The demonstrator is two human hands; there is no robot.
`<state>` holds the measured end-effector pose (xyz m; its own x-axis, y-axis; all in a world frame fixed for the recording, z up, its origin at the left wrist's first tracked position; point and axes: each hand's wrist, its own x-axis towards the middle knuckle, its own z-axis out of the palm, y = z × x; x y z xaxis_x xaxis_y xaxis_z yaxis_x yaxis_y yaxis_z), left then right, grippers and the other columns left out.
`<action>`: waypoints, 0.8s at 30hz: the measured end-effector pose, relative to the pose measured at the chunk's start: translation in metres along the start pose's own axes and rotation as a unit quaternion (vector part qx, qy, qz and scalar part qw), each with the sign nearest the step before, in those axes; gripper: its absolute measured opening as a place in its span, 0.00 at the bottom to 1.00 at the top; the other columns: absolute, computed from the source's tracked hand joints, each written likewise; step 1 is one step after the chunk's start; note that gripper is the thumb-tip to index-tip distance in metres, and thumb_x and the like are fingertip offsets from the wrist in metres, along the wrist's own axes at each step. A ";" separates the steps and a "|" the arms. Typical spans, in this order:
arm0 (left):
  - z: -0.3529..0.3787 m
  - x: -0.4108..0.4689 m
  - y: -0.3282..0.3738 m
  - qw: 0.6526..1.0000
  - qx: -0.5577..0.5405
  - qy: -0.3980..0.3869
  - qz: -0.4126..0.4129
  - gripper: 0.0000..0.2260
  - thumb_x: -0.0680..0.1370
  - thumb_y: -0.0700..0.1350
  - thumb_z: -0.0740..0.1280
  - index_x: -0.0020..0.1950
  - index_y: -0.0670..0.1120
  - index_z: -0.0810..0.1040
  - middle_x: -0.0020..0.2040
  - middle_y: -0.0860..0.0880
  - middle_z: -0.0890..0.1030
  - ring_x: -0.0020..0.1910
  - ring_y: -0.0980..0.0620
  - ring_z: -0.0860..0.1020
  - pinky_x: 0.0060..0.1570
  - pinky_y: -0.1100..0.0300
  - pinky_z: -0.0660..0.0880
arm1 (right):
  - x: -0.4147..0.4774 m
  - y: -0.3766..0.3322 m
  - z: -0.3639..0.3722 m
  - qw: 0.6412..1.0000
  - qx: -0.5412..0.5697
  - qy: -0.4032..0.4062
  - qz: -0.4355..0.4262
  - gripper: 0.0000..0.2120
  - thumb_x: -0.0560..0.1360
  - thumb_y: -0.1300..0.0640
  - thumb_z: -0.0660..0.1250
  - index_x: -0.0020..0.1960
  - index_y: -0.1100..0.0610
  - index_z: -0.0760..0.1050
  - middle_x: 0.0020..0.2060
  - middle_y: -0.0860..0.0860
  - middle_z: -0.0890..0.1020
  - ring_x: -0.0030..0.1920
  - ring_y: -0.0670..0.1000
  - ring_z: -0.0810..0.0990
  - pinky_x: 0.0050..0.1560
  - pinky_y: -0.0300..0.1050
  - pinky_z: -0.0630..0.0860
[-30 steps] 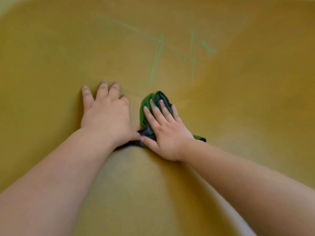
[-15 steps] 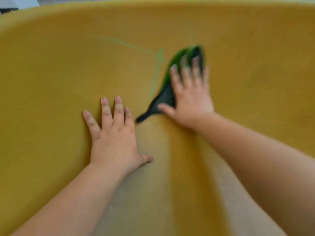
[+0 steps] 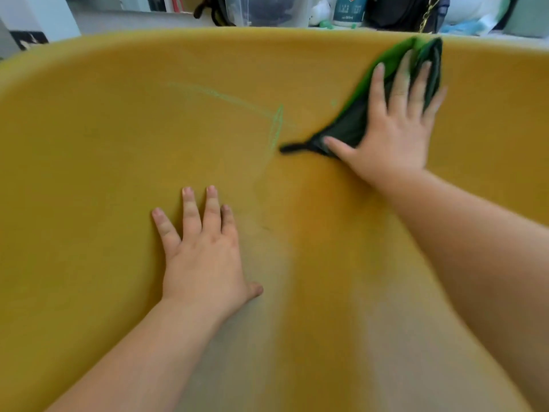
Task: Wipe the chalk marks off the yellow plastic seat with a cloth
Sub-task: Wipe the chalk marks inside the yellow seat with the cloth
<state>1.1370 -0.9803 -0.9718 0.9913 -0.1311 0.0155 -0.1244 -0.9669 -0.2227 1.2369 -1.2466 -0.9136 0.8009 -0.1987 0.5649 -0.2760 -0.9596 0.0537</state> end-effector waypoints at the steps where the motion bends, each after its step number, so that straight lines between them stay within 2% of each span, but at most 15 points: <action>1: 0.000 0.000 0.000 1.000 -0.001 0.001 0.002 0.61 0.61 0.78 0.63 0.81 0.45 0.42 0.79 0.43 0.34 0.76 0.35 0.32 0.68 0.27 0.41 | -0.010 -0.031 0.006 0.998 0.051 -0.003 0.034 0.56 0.70 0.18 0.52 0.84 0.51 0.39 0.83 0.59 0.42 0.82 0.65 0.39 0.79 0.69 0.38; 2: 0.000 0.000 -0.001 1.000 -0.001 0.004 0.001 0.61 0.60 0.78 0.63 0.81 0.46 0.43 0.80 0.44 0.35 0.76 0.35 0.32 0.69 0.27 0.41 | -0.026 -0.063 0.016 0.996 0.089 -0.012 0.025 0.52 0.73 0.21 0.53 0.84 0.50 0.39 0.83 0.58 0.41 0.82 0.65 0.38 0.78 0.69 0.37; 4: 0.000 0.000 -0.004 1.000 -0.001 0.008 -0.003 0.61 0.60 0.78 0.63 0.81 0.46 0.44 0.80 0.45 0.36 0.77 0.37 0.33 0.69 0.28 0.42 | -0.070 -0.118 0.034 0.986 0.139 -0.047 -0.079 0.41 0.80 0.30 0.50 0.84 0.47 0.40 0.84 0.55 0.43 0.82 0.62 0.37 0.79 0.68 0.36; 6: -0.001 0.000 -0.005 1.000 -0.003 0.013 -0.006 0.60 0.60 0.78 0.64 0.81 0.46 0.44 0.80 0.46 0.37 0.77 0.38 0.34 0.70 0.28 0.42 | -0.107 -0.133 0.043 0.968 0.167 -0.089 -0.164 0.33 0.83 0.36 0.47 0.84 0.44 0.42 0.84 0.52 0.45 0.83 0.58 0.37 0.80 0.65 0.36; 8: -0.001 0.000 -0.003 1.000 -0.004 0.014 -0.003 0.60 0.61 0.77 0.65 0.80 0.45 0.44 0.81 0.46 0.38 0.77 0.38 0.35 0.70 0.28 0.42 | -0.118 -0.111 0.046 0.951 0.149 -0.114 -0.246 0.31 0.83 0.36 0.45 0.84 0.41 0.43 0.84 0.49 0.47 0.83 0.56 0.38 0.80 0.64 0.36; 10: -0.002 -0.001 -0.002 1.000 -0.009 0.016 0.002 0.59 0.62 0.76 0.66 0.80 0.45 0.46 0.81 0.46 0.39 0.77 0.37 0.35 0.70 0.28 0.41 | -0.105 -0.068 0.048 0.938 0.061 -0.103 -0.324 0.36 0.79 0.30 0.46 0.83 0.41 0.45 0.84 0.50 0.52 0.84 0.56 0.43 0.79 0.65 0.36; 11: -0.002 -0.001 -0.001 1.000 -0.011 0.018 0.002 0.59 0.62 0.76 0.65 0.80 0.44 0.47 0.81 0.46 0.39 0.77 0.37 0.35 0.70 0.28 0.42 | -0.088 -0.043 0.046 0.939 0.002 -0.088 -0.333 0.40 0.77 0.25 0.47 0.83 0.41 0.44 0.84 0.51 0.54 0.84 0.57 0.44 0.79 0.67 0.35; 13: -0.001 -0.002 -0.001 1.000 -0.015 0.018 0.000 0.58 0.63 0.76 0.64 0.80 0.44 0.47 0.80 0.45 0.39 0.77 0.38 0.35 0.70 0.28 0.42 | -0.043 0.010 0.031 0.955 -0.105 -0.052 -0.271 0.51 0.70 0.17 0.49 0.83 0.43 0.40 0.84 0.53 0.52 0.83 0.60 0.43 0.77 0.69 0.33; 15: 0.001 -0.002 0.001 1.000 -0.019 0.017 0.000 0.57 0.64 0.77 0.62 0.80 0.44 0.47 0.80 0.45 0.38 0.77 0.37 0.35 0.69 0.27 0.42 | -0.006 0.045 0.000 0.971 -0.151 -0.027 -0.181 0.59 0.64 0.13 0.49 0.84 0.46 0.41 0.84 0.56 0.48 0.83 0.63 0.42 0.77 0.72 0.34; 18: 0.002 -0.001 0.005 1.000 -0.007 0.011 0.006 0.57 0.64 0.77 0.61 0.80 0.43 0.47 0.80 0.44 0.39 0.77 0.35 0.36 0.69 0.26 0.43 | 0.007 0.036 -0.012 0.985 -0.130 -0.033 -0.110 0.63 0.63 0.12 0.49 0.84 0.50 0.38 0.83 0.59 0.44 0.82 0.66 0.40 0.78 0.73 0.41; 20: 0.002 0.000 0.006 1.000 -0.005 0.013 0.004 0.57 0.64 0.77 0.62 0.80 0.43 0.47 0.80 0.44 0.39 0.77 0.35 0.37 0.69 0.26 0.43 | -0.012 0.003 0.004 0.993 -0.088 -0.049 -0.069 0.65 0.62 0.12 0.48 0.84 0.53 0.36 0.83 0.61 0.41 0.82 0.68 0.39 0.78 0.72 0.40; 22: 0.001 0.000 0.005 1.000 -0.012 0.014 0.002 0.57 0.64 0.76 0.62 0.80 0.43 0.47 0.81 0.45 0.40 0.77 0.36 0.37 0.69 0.27 0.43 | -0.050 -0.035 0.023 0.991 -0.032 -0.090 -0.090 0.64 0.63 0.13 0.46 0.83 0.54 0.36 0.82 0.62 0.40 0.81 0.68 0.36 0.78 0.71 0.38; 24: -0.001 -0.001 0.006 1.000 -0.014 0.016 0.004 0.56 0.64 0.76 0.63 0.80 0.44 0.49 0.81 0.45 0.41 0.77 0.36 0.38 0.69 0.27 0.44 | -0.101 -0.068 0.034 0.977 0.031 -0.148 -0.150 0.54 0.71 0.18 0.43 0.83 0.52 0.35 0.83 0.60 0.40 0.81 0.65 0.32 0.78 0.68 0.36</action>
<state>1.1355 -0.9860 -0.9721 0.9885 -0.1447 0.0449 -0.1333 -0.9716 -0.1954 1.1928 -1.1679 -1.0027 0.9617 0.0542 0.2687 0.0208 -0.9919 0.1256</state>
